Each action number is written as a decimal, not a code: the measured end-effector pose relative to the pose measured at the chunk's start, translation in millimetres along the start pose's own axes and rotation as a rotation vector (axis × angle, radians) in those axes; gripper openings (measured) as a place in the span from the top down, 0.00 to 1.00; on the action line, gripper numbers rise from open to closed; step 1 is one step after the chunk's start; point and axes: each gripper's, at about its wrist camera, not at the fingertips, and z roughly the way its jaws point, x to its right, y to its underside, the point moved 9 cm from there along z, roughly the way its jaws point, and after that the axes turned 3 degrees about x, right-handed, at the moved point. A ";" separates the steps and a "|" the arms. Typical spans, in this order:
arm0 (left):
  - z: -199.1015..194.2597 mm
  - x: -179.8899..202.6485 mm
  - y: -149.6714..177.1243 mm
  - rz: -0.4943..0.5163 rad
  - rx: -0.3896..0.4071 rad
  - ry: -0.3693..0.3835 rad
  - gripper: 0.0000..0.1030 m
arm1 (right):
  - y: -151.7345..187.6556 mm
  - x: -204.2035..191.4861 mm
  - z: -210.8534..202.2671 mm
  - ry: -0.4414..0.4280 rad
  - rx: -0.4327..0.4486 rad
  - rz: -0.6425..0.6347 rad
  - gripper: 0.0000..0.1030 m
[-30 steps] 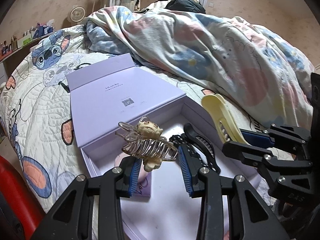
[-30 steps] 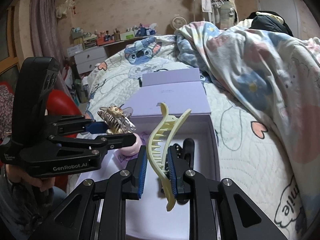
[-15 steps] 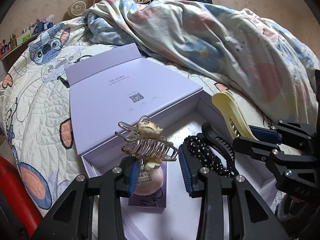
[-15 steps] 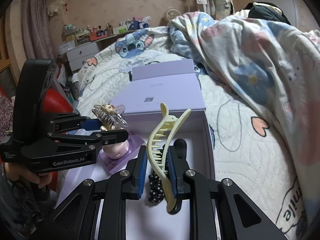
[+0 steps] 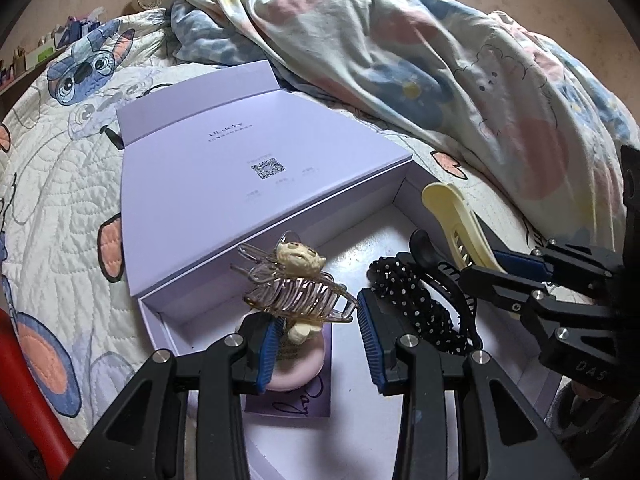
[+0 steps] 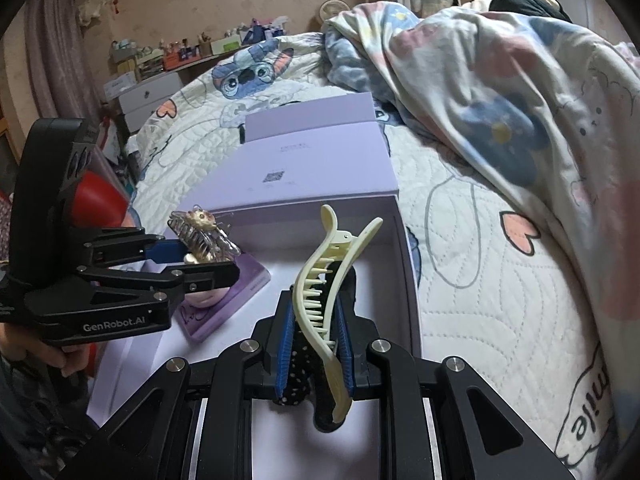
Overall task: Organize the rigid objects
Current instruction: 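Open left tool to drop the gold clip in the box while right tool releases the cream clip, then lift both open tools back out of the box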
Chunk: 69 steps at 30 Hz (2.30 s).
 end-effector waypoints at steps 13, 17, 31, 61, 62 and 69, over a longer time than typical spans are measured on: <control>3.7 -4.6 -2.2 0.035 -0.001 -0.069 0.65 | 8.2 7.5 11.7 0.041 -0.038 -0.004 0.80; 3.7 -6.1 -2.7 0.032 -0.005 -0.075 0.65 | 11.0 9.1 11.9 0.045 -0.047 -0.002 0.80; 2.6 -12.4 -0.8 0.055 -0.032 -0.176 0.62 | 6.6 9.1 0.2 0.085 -0.033 -0.003 0.57; -68.3 15.7 -15.8 0.085 0.074 -0.212 0.12 | -8.2 -2.6 -79.3 0.151 0.075 0.010 0.53; -72.6 17.4 -16.5 0.088 0.081 -0.214 0.12 | -9.0 -4.0 -83.7 0.151 0.081 0.009 0.53; -102.3 31.4 -18.2 0.107 0.126 -0.210 0.12 | -10.8 -11.7 -110.7 0.159 0.118 0.002 0.53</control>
